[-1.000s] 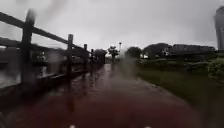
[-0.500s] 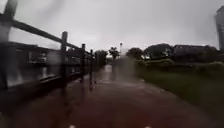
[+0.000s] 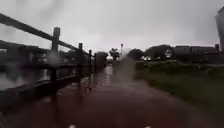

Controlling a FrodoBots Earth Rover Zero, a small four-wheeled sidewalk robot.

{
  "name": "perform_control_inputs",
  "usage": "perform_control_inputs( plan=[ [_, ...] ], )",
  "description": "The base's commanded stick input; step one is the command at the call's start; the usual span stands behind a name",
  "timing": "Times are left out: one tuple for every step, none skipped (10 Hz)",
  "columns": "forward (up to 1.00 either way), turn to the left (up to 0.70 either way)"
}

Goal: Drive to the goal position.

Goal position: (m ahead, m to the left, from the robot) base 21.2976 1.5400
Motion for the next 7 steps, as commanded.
perform_control_inputs(
  plan=[
    [1.0,-0.37],
    [1.0,-0.39],
    [1.0,-0.13],
    [1.0,0.0],
    [1.0,0.0],
    [1.0,-0.33],
    [1.0,-0.26]
  ],
)
